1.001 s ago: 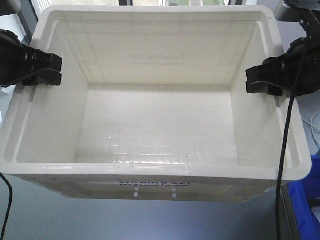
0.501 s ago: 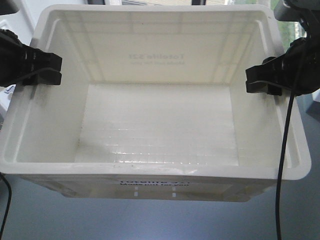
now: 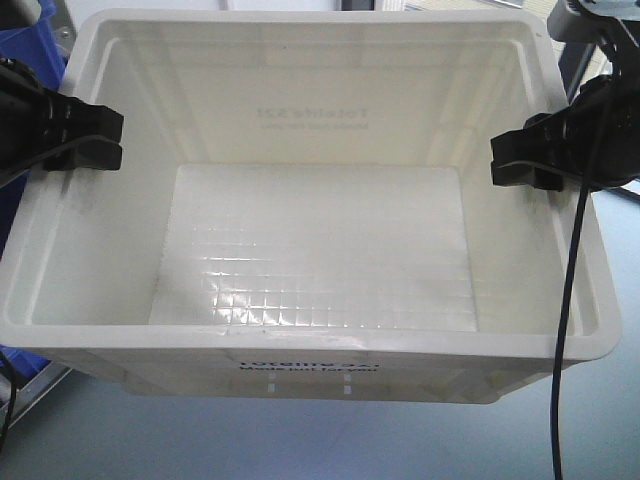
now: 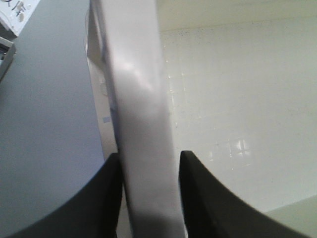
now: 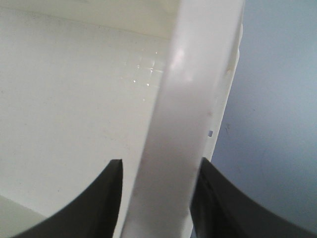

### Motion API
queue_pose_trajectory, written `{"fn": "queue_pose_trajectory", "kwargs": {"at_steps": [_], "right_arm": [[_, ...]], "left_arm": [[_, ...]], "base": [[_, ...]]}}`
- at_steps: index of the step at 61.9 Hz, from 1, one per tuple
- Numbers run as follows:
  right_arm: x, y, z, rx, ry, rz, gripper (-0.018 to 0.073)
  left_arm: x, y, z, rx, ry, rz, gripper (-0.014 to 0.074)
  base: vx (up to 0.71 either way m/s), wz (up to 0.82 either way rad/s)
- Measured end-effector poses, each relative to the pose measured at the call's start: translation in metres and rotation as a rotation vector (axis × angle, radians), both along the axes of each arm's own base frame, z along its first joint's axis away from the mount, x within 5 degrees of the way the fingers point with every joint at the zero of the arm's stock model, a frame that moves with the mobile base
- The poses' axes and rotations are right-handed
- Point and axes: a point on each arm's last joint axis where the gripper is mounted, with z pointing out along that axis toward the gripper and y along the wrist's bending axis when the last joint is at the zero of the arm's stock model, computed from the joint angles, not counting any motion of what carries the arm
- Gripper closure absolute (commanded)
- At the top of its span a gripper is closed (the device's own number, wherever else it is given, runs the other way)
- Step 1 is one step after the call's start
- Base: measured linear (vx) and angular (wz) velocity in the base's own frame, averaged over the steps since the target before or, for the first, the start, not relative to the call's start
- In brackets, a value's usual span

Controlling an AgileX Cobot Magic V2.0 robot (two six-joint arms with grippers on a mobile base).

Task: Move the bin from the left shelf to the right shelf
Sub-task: 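Keep holding the tote while the base turns toward the other shelf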

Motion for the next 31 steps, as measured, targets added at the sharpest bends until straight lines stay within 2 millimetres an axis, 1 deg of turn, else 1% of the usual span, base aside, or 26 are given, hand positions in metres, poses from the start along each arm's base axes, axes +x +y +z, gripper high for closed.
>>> {"fn": "queue_pose_trajectory", "kwargs": {"at_steps": [31], "right_arm": [[0.0,0.0,0.0,0.0,0.0,0.0,0.0564]], "left_arm": [[-0.0001,0.0,0.0,0.001,0.001,-0.001,0.0601]], "base": [[0.1,0.46]]}}
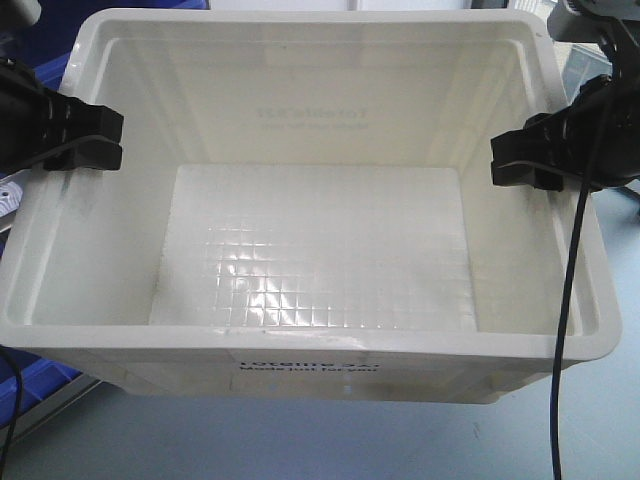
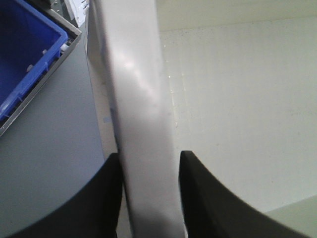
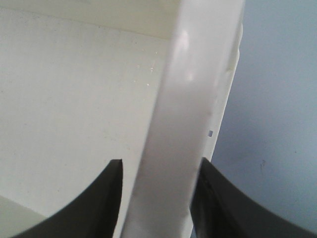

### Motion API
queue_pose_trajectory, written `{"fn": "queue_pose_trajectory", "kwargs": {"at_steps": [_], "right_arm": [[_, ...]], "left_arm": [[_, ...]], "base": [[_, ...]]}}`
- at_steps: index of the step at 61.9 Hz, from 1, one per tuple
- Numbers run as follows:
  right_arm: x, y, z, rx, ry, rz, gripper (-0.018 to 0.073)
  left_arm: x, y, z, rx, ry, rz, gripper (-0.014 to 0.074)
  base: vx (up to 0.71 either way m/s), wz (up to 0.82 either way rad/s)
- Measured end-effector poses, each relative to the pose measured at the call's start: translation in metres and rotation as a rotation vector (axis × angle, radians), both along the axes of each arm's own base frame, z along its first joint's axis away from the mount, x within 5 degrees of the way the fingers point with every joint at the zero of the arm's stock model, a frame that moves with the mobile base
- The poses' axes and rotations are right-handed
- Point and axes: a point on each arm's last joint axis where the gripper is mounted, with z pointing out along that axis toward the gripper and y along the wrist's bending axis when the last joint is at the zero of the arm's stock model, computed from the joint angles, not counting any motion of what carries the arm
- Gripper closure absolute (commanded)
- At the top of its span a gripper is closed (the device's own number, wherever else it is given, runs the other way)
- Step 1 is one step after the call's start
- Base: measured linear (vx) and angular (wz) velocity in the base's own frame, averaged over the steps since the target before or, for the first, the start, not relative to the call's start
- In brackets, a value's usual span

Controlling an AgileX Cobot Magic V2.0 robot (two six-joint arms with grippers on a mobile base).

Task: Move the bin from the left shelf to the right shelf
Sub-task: 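Keep holding the tote while the base turns toward the other shelf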

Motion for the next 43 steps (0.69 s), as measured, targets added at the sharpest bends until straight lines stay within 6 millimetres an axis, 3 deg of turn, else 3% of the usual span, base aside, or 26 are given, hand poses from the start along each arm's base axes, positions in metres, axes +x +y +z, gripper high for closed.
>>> {"fn": "queue_pose_trajectory", "kwargs": {"at_steps": [43], "right_arm": [[0.0,0.0001,0.0,0.001,0.0,0.0,0.0564]], "left_arm": [[-0.0001,0.0,-0.0001,0.0,0.002,-0.001,0.0601]], "base": [[0.04,0.3]]}}
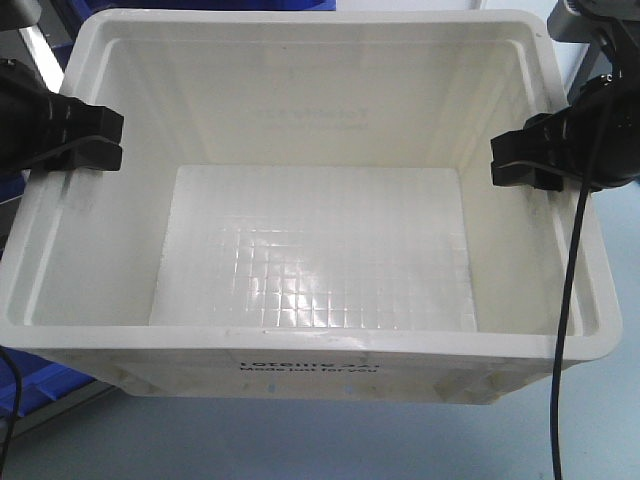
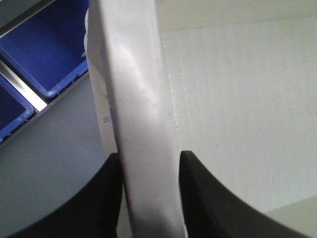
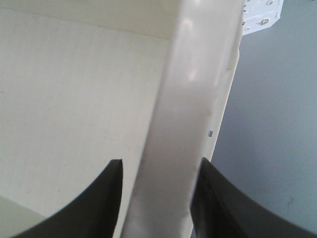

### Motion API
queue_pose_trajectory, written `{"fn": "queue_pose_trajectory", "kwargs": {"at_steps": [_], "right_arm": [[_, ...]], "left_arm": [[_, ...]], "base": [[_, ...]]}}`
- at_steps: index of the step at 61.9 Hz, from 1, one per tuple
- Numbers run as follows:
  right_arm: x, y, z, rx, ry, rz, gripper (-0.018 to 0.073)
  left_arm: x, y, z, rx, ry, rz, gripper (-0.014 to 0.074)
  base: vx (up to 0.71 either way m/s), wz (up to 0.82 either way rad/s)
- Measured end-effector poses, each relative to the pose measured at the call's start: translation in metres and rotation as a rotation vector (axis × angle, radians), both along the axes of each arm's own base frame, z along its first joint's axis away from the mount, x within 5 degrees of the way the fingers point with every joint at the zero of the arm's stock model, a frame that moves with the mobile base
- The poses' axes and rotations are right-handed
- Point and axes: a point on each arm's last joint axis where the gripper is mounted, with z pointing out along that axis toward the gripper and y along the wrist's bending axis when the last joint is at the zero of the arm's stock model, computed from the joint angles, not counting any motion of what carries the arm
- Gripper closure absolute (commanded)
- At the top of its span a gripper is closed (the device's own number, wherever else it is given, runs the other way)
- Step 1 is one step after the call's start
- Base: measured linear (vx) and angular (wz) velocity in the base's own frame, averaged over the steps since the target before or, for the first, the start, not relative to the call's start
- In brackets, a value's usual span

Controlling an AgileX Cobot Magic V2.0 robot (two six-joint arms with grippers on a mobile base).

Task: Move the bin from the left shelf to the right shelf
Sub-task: 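Keep holding the tote while the base turns toward the other shelf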

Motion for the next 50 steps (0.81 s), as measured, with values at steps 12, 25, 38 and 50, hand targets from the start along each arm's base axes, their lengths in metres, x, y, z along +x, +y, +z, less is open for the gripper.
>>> {"fn": "queue_pose_trajectory", "kwargs": {"at_steps": [12,25,38,50], "right_arm": [[0.0,0.0,0.0,0.0,0.0,0.0,0.0564],[0.0,0.0,0.0,0.0,0.0,0.0,0.0564],[0.0,0.0,0.0,0.0,0.0,0.0,0.0564],[0.0,0.0,0.0,0.0,0.0,0.0,0.0564]], "left_arm": [[0.0001,-0.0001,0.0001,-0.001,-0.001,0.0,0.0601],[0.0001,-0.0001,0.0001,-0.001,-0.001,-0.001,0.0601],[0.0001,-0.0001,0.0001,-0.001,-0.001,-0.001,0.0601],[0.0001,-0.0001,0.0001,-0.001,-0.001,-0.001,0.0601]], "base": [[0.01,0.25],[0.0,0.38],[0.01,0.45],[0.02,0.45]]}}
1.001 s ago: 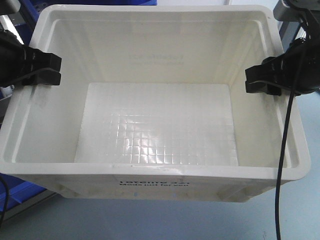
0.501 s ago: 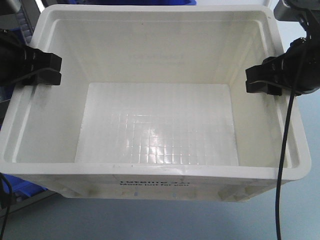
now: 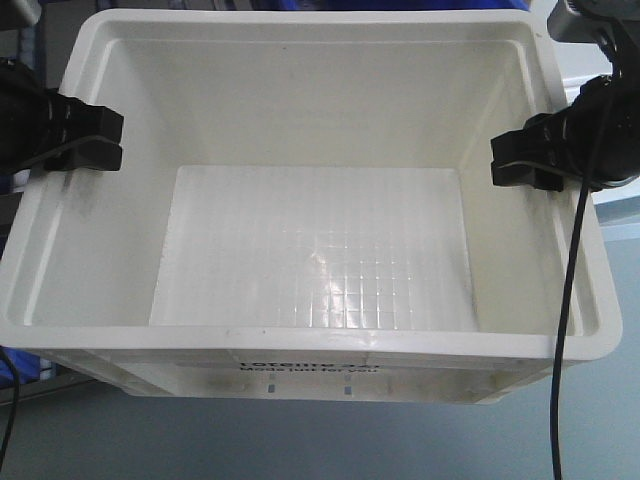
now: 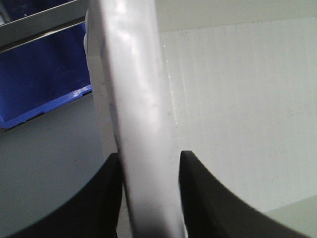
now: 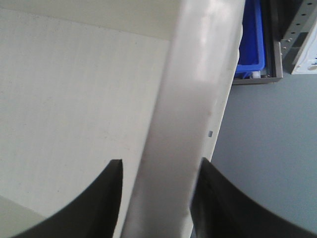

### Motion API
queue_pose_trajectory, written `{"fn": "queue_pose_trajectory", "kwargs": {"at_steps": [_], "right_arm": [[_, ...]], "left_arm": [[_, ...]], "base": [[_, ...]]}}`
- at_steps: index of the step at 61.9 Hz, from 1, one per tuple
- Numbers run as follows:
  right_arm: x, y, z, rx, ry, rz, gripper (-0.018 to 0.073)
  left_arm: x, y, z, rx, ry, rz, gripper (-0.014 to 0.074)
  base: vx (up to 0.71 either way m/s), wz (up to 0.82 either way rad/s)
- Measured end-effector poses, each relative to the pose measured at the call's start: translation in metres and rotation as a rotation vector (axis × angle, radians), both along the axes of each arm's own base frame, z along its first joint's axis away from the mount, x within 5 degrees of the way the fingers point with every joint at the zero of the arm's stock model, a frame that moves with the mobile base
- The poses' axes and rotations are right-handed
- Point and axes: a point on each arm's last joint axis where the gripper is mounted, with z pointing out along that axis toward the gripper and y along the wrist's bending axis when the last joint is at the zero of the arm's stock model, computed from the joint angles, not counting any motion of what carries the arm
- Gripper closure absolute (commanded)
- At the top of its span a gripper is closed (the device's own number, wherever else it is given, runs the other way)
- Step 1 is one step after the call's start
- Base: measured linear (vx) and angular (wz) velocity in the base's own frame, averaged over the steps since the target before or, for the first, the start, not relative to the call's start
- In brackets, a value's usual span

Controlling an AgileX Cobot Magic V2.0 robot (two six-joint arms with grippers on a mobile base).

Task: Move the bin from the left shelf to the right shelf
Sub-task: 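Keep holding the tote while the base turns toward the other shelf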

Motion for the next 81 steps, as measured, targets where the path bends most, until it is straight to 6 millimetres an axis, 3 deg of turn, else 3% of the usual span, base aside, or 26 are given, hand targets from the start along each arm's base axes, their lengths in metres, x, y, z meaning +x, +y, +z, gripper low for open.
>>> {"fn": "queue_pose_trajectory", "kwargs": {"at_steps": [81], "right_arm": [[-0.0005,0.0001,-0.0003,0.0,0.007,0.002,0.0564]], "left_arm": [[-0.0006,0.0001,-0.0004,0.003,0.006,-0.003,0.0601]], "base": [[0.1,0.35]]}}
